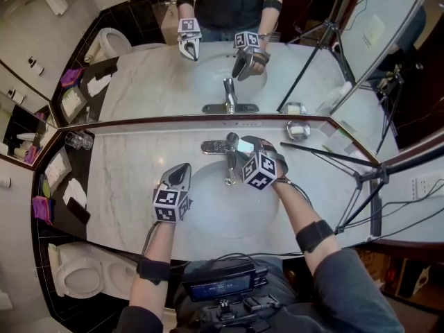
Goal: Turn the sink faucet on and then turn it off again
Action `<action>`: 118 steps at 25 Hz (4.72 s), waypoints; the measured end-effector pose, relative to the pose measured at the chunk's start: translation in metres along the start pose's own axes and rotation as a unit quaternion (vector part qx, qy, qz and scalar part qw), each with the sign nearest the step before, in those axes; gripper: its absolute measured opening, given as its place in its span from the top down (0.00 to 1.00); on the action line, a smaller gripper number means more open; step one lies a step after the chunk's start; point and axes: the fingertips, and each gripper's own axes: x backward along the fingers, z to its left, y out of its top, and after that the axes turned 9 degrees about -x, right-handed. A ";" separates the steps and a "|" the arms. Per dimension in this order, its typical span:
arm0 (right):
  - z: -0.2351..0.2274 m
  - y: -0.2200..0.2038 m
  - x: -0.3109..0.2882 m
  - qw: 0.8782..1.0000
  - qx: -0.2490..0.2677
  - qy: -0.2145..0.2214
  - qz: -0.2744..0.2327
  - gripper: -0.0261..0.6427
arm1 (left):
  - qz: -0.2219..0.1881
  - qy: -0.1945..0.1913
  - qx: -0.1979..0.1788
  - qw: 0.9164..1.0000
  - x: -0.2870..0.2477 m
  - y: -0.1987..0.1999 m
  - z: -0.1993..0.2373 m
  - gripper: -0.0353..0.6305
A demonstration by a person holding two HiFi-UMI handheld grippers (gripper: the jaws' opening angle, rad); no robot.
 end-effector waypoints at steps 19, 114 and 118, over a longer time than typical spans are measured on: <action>-0.022 -0.065 0.115 0.926 -0.356 -0.059 -0.107 0.93 | -0.034 0.007 0.037 0.999 0.029 0.009 -0.007 0.95; 0.062 -0.025 -0.060 0.960 0.278 -0.007 0.031 0.76 | -0.009 0.025 0.035 0.999 0.006 -0.006 0.014 0.95; 0.060 -0.033 -0.066 0.955 0.292 -0.023 0.040 0.75 | -0.010 0.027 0.035 0.999 0.010 -0.005 0.016 0.95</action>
